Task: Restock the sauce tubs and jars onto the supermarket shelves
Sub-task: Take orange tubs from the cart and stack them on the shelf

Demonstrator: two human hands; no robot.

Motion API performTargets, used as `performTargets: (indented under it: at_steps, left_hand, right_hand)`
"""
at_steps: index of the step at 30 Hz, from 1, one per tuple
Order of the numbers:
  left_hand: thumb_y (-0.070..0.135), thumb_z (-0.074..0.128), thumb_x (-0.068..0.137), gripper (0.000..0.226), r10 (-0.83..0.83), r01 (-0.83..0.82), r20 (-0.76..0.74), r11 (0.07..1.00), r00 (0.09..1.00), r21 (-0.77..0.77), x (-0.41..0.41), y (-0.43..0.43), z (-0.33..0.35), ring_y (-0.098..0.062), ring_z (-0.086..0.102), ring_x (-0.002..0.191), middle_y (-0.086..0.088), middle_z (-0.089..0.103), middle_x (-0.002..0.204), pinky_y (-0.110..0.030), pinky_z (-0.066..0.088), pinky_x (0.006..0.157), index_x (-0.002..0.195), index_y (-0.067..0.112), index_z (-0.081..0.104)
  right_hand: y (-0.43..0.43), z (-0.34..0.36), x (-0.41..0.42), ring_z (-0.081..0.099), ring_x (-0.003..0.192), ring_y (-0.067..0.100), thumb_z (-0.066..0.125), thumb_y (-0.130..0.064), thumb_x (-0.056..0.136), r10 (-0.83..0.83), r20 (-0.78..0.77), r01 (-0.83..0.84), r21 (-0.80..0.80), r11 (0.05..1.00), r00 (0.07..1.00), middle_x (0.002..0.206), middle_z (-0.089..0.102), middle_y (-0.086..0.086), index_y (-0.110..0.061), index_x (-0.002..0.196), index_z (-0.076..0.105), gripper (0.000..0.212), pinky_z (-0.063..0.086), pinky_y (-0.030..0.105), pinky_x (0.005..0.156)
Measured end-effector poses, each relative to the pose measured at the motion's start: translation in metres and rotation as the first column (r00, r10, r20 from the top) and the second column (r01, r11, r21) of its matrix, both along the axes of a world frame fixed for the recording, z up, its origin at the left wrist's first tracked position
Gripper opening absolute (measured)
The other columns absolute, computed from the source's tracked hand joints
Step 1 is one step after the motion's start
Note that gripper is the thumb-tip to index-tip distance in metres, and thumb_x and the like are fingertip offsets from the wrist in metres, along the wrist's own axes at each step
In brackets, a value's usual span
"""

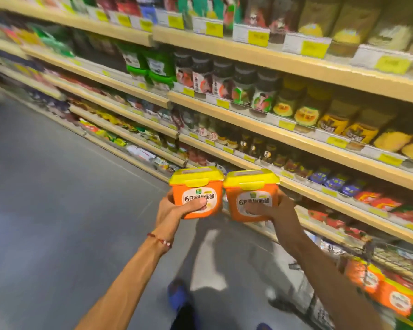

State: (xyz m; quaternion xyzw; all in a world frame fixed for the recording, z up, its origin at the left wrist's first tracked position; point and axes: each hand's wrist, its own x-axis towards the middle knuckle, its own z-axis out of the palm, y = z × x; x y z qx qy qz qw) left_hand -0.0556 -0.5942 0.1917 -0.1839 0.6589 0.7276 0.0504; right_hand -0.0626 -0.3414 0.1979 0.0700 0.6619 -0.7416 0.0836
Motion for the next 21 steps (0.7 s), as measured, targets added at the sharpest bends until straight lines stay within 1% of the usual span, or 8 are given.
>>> performTargets:
  at_steps: [1,3,5,8,13,16,19,21]
  left_hand:
    - [0.042,0.092,0.037,0.083,0.012,-0.012,-0.009,1.000,1.000,0.000,-0.010,-0.022,0.001,-0.024,0.076,0.091,-0.005,0.079,0.099,-0.034,0.060,0.078,0.112,0.012,0.071]
    - [0.043,0.092,0.037,0.082,0.016,-0.017,-0.029,1.000,0.999,-0.013,-0.030,-0.066,0.006,-0.022,0.076,0.090,-0.004,0.079,0.098,-0.032,0.060,0.076,0.111,0.013,0.071]
    - [0.044,0.092,0.036,0.079,0.031,-0.033,-0.058,0.999,0.998,-0.029,-0.048,-0.111,0.012,-0.020,0.076,0.088,-0.001,0.079,0.095,-0.030,0.060,0.075,0.107,0.016,0.072]
    - [0.045,0.090,0.037,0.073,0.039,-0.044,-0.107,0.998,0.993,-0.047,-0.079,-0.174,0.021,-0.015,0.076,0.084,0.004,0.079,0.091,-0.023,0.059,0.069,0.103,0.020,0.071]
    - [0.041,0.090,0.046,0.074,0.085,-0.088,-0.128,0.996,0.988,-0.017,-0.127,-0.257,0.026,-0.026,0.075,0.096,-0.003,0.078,0.105,-0.043,0.061,0.084,0.115,0.021,0.071]
    - [0.040,0.089,0.048,0.071,0.097,-0.099,-0.152,0.995,0.984,-0.004,-0.161,-0.299,0.026,-0.023,0.075,0.095,-0.002,0.079,0.104,-0.040,0.061,0.082,0.114,0.021,0.071]
    - [0.040,0.089,0.048,0.074,0.115,-0.119,-0.166,0.993,0.979,-0.012,-0.199,-0.341,0.023,-0.026,0.075,0.097,-0.004,0.078,0.105,-0.039,0.061,0.082,0.116,0.018,0.070]
    - [0.040,0.088,0.047,0.076,0.121,-0.127,-0.165,0.992,0.979,-0.026,-0.229,-0.369,0.020,-0.026,0.075,0.095,-0.005,0.078,0.105,-0.034,0.061,0.078,0.117,0.016,0.069]
  right_hand:
    - [-0.022,0.002,-0.012,0.074,0.096,0.035,0.100,-0.047,0.034,-0.002,-0.007,0.002,0.016,1.000,1.000,0.106,0.077,0.015,-0.002,0.113,0.071,0.095,0.061,0.047,0.082]
    - [-0.065,0.006,-0.035,0.074,0.096,0.033,0.097,-0.038,0.037,-0.016,-0.016,0.016,0.034,0.999,1.000,0.106,0.078,0.012,-0.008,0.111,0.073,0.083,0.061,0.045,0.083]
    - [-0.109,0.011,-0.057,0.075,0.095,0.030,0.091,-0.030,0.041,-0.001,-0.009,0.001,-0.012,1.000,1.000,0.106,0.078,0.011,-0.012,0.112,0.074,0.075,0.062,0.044,0.084]
    - [-0.173,0.015,-0.091,0.074,0.100,0.032,0.093,-0.029,0.043,0.012,-0.002,-0.012,-0.044,0.999,1.000,0.109,0.077,0.012,-0.010,0.123,0.068,0.086,0.062,0.045,0.086]
    - [-0.263,0.020,-0.146,0.074,0.098,0.033,0.092,-0.029,0.040,0.004,-0.004,-0.004,-0.054,0.999,1.000,0.106,0.078,0.011,-0.013,0.122,0.066,0.087,0.062,0.044,0.081]
    - [-0.308,0.025,-0.188,0.075,0.095,0.032,0.092,-0.029,0.040,0.033,-0.043,-0.035,-0.040,0.999,0.999,0.106,0.078,0.010,-0.013,0.124,0.065,0.089,0.063,0.047,0.078]
    - [-0.350,0.026,-0.234,0.076,0.093,0.028,0.092,-0.023,0.047,0.067,-0.061,-0.070,-0.047,0.996,0.996,0.105,0.078,0.008,-0.014,0.124,0.065,0.082,0.063,0.039,0.074]
    - [-0.378,0.024,-0.266,0.076,0.097,0.030,0.094,-0.025,0.049,0.076,-0.063,-0.079,-0.052,0.995,0.995,0.107,0.078,0.009,-0.013,0.126,0.064,0.084,0.062,0.042,0.079]
